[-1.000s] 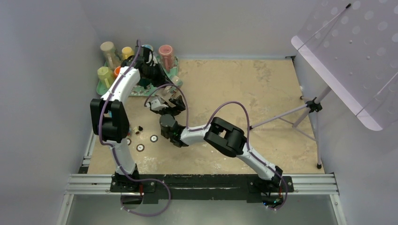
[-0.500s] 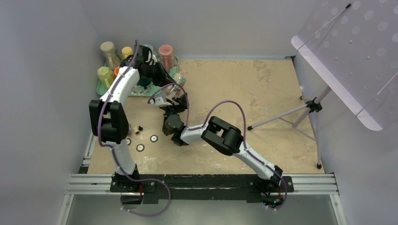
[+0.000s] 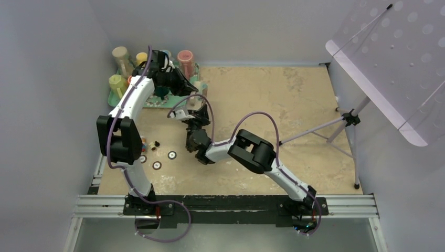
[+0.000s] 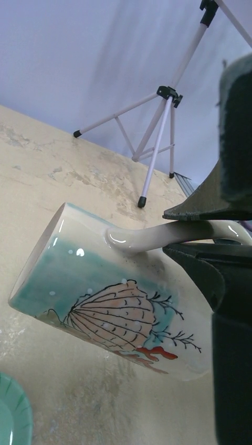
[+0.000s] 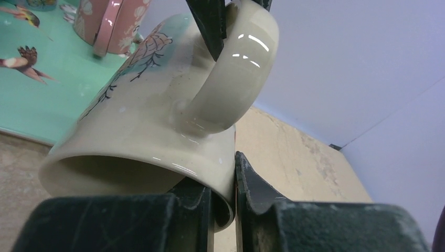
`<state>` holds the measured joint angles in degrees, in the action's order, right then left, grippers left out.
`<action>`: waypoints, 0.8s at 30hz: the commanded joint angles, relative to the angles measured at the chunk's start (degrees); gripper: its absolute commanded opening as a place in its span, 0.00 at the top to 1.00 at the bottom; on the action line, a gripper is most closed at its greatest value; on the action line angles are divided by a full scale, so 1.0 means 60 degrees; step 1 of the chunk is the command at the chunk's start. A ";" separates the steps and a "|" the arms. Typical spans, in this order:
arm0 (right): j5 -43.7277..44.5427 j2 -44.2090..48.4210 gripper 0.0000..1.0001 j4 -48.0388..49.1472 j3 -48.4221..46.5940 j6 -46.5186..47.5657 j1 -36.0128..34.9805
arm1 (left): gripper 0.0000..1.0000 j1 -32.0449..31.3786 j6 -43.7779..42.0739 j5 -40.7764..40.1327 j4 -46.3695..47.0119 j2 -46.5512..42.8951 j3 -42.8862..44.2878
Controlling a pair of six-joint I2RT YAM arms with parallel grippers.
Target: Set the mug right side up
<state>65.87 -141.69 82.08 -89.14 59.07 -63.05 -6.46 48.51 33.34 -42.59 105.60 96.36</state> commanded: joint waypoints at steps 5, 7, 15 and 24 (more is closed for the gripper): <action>-0.0911 0.3791 1.00 -0.3781 0.2063 -0.4486 0.0267 | 0.53 0.0066 -0.1982 -0.0890 0.0353 -0.0378 0.0256; -0.1519 0.4425 1.00 -0.5350 0.2378 -0.5678 0.0268 | 0.45 0.0064 -0.2263 -0.0913 0.0375 -0.0244 0.0380; -0.3306 0.6333 1.00 -0.9554 0.2960 -0.8398 0.0562 | 0.18 0.0091 -0.3442 -0.0688 0.0463 -0.0219 0.1104; -0.7951 0.7783 1.00 -1.5780 0.1428 -1.2164 0.2695 | 0.00 0.0168 -0.5633 -0.2274 0.0311 -0.0648 0.1924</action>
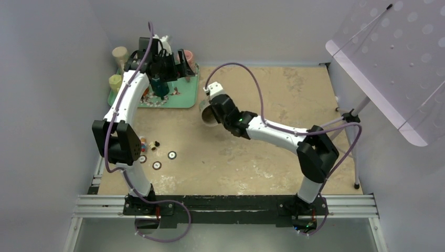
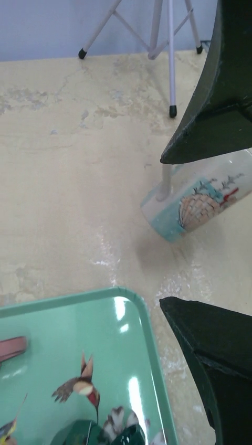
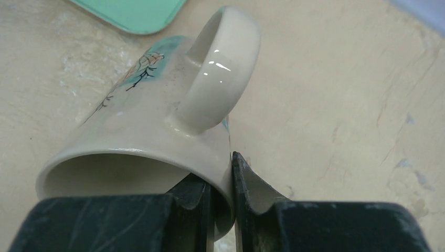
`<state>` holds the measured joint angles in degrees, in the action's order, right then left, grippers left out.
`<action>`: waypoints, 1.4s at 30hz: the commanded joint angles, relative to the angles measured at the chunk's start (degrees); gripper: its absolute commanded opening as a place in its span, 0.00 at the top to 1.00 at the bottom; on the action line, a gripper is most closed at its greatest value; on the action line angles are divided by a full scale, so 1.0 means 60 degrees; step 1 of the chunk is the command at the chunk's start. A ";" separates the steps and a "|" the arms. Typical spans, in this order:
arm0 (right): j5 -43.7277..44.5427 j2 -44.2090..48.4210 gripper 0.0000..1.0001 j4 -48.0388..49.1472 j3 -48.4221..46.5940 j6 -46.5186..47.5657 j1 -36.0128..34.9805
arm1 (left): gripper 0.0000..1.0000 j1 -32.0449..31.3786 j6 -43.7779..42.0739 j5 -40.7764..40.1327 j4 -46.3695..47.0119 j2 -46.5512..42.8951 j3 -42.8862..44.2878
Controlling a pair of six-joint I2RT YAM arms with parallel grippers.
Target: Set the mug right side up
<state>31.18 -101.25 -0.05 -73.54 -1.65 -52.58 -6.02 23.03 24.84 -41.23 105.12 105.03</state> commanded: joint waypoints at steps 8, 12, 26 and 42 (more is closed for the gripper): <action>-0.3713 0.0024 1.00 -0.6466 -0.3651 -0.2646 0.2850 | 0.03 0.0095 -0.2671 -0.3502 -0.0187 -0.0253 0.0076; -0.4412 -0.0188 1.00 -0.6894 -0.3550 -0.2453 0.3684 | 0.15 0.0301 -0.3255 -0.3832 -0.0506 0.0223 0.0138; -0.4616 -0.1906 1.00 -0.7820 -0.4426 -0.1901 0.5163 | 0.17 0.0536 -0.3588 -0.5409 -0.0895 0.2469 0.1132; -0.4713 -0.2481 0.49 -0.8664 -0.6357 -0.1752 0.5183 | 0.33 0.0634 -0.3346 -0.5543 -0.0880 0.3796 0.1983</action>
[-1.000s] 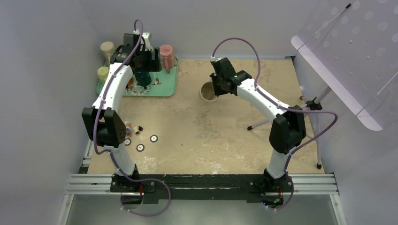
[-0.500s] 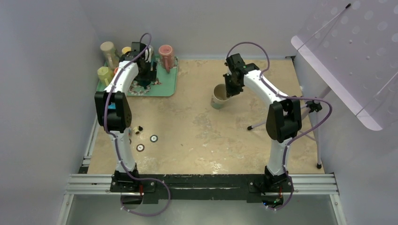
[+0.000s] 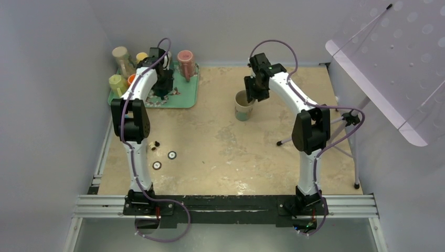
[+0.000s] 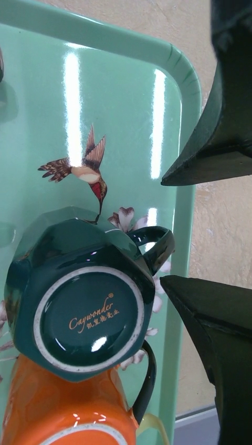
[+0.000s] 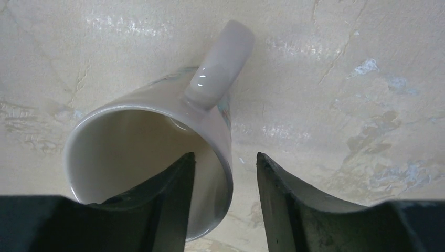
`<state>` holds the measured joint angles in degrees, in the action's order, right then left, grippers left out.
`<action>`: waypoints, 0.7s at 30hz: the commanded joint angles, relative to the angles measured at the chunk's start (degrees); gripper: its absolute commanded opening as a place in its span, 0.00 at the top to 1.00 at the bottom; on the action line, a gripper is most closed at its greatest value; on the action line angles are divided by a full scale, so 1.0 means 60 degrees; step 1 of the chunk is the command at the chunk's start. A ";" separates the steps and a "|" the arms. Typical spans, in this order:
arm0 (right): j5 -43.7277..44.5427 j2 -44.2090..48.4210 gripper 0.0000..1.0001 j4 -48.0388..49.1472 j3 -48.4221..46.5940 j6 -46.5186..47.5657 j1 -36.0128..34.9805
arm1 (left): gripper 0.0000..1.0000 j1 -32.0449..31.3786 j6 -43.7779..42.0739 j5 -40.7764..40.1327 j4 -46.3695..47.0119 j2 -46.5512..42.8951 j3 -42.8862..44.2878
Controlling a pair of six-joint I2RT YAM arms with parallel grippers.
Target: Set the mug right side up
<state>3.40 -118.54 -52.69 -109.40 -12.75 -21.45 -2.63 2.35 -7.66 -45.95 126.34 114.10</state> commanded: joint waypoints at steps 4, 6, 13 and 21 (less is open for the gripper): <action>0.0043 0.0641 0.44 0.0103 -0.0243 0.0090 -0.0010 | 0.37 0.0134 0.0200 -0.0210 -0.0466 0.0444 0.0572; 0.0081 0.0908 0.43 0.0144 -0.0128 0.0075 -0.0006 | 0.37 0.0155 0.0150 -0.0217 -0.0464 0.0457 0.0470; -0.0200 0.1865 0.43 0.0912 0.0548 0.0016 -0.0038 | 0.37 0.0260 -0.0188 -0.0487 -0.0223 0.1087 0.0830; 0.0034 0.2606 0.43 0.1239 0.1302 0.0003 -0.0061 | 0.74 0.0284 -0.0348 -0.0056 0.0355 0.1212 0.0882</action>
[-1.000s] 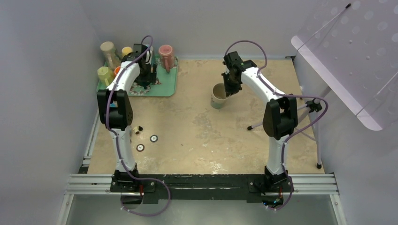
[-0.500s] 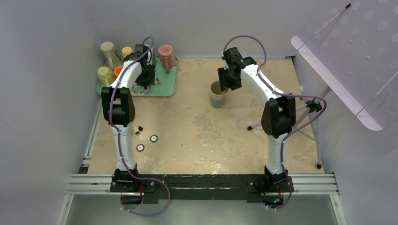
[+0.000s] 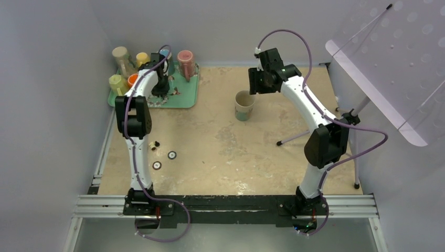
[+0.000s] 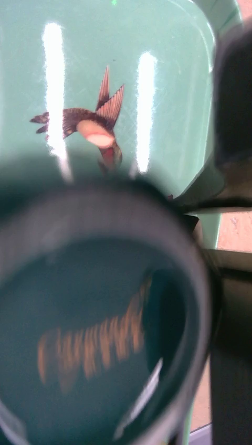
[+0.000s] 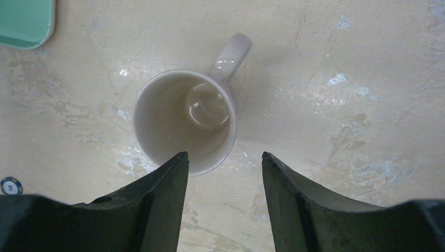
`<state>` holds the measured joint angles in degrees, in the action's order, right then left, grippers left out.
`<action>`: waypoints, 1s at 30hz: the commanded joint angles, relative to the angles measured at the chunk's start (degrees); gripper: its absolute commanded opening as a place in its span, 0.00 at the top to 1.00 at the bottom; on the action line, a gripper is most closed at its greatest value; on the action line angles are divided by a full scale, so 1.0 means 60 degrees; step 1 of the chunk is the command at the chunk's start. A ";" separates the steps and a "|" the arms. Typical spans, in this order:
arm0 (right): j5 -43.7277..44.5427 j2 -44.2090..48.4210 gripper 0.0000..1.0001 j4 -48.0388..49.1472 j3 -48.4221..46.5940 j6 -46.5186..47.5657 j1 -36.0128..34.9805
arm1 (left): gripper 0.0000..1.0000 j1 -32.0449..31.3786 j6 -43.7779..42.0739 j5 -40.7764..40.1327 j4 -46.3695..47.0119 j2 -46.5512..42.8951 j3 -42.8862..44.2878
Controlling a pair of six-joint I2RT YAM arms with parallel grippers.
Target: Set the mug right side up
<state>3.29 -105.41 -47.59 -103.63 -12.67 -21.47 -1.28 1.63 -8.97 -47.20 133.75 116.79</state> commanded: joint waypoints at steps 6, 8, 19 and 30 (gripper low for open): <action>0.0080 0.1110 0.32 0.0650 0.0740 0.0097 -0.0273 | 1.00 0.0139 -0.0227 0.0892 0.0570 -0.1175 -0.0290; -0.0029 0.1438 0.29 0.0955 0.0959 0.0202 -0.0443 | 1.00 0.0153 -0.0171 0.1534 0.0693 -0.1999 -0.0902; -0.1011 0.3225 0.28 0.4473 0.2249 0.1260 -0.2168 | 1.00 0.0138 0.0933 0.4868 -0.0481 -0.4830 -0.1436; 0.0068 0.6769 0.25 1.5001 0.8551 0.7724 -0.4264 | 1.00 -0.0376 0.1914 1.0387 -0.3055 -0.6790 -0.0708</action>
<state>1.98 -66.54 13.58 -57.25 16.93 -47.79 -2.02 11.51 36.86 -61.30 98.91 108.99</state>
